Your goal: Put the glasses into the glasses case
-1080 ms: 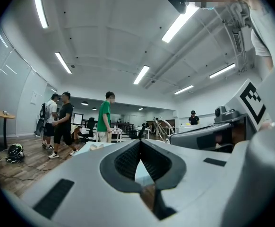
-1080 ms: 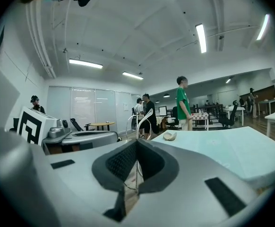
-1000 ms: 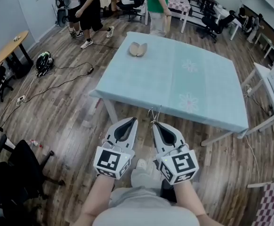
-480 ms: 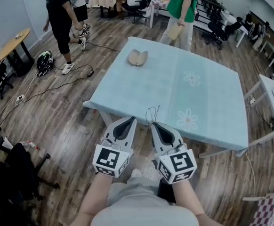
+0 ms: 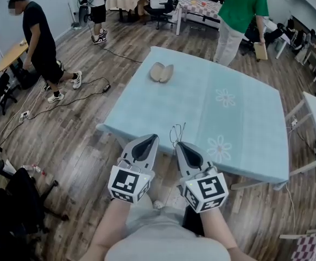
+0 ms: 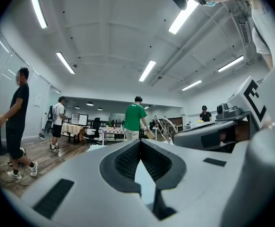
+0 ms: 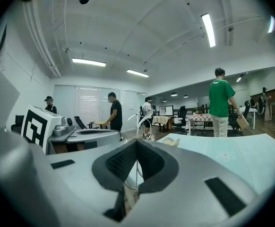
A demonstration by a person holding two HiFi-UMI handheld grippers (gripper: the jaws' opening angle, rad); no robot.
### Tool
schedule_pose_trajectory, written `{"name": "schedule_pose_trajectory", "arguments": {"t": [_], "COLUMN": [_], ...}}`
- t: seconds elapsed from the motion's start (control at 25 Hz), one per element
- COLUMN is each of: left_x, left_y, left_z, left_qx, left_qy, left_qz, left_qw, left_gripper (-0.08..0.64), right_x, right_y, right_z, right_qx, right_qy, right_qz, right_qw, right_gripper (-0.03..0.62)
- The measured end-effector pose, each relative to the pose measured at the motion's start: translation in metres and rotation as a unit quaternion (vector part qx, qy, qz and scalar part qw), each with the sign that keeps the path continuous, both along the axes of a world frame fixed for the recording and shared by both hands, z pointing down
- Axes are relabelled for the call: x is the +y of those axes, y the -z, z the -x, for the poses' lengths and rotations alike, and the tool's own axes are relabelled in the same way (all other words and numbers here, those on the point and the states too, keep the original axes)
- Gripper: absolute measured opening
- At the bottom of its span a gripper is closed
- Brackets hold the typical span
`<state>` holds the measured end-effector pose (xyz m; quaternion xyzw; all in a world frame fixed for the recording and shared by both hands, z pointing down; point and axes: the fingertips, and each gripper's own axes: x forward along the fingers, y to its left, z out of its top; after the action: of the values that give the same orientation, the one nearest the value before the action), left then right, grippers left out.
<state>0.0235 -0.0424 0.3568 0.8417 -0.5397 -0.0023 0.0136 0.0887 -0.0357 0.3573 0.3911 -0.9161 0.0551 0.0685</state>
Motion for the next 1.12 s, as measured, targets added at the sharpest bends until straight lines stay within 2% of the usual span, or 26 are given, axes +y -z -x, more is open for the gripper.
{"name": "schedule_pose_trajectory", "arguments": {"t": [0.28, 0.72, 1.12], "left_x": [-0.033, -0.111, -0.188], "left_y": [-0.003, -0.004, -0.01], "left_z": [0.022, 0.059, 0.093], "left_qx": [0.0, 0.0, 0.009], "left_qy": [0.001, -0.026, -0.054], "left_qz": [-0.003, -0.005, 0.007], "left_qw": [1.0, 0.9996, 0.9985], "left_gripper": [0.009, 0.009, 0.009], "right_x": [-0.032, -0.103, -0.171], "right_y": [-0.005, -0.004, -0.017], "right_z": [0.017, 0.057, 0.09], "right_qx": [0.0, 0.004, 0.007], "right_qy": [-0.007, -0.035, -0.065], "right_qz": [-0.001, 0.002, 0.028], "right_qw": [1.0, 0.999, 0.997], "right_gripper": [0.008, 0.009, 0.008]}}
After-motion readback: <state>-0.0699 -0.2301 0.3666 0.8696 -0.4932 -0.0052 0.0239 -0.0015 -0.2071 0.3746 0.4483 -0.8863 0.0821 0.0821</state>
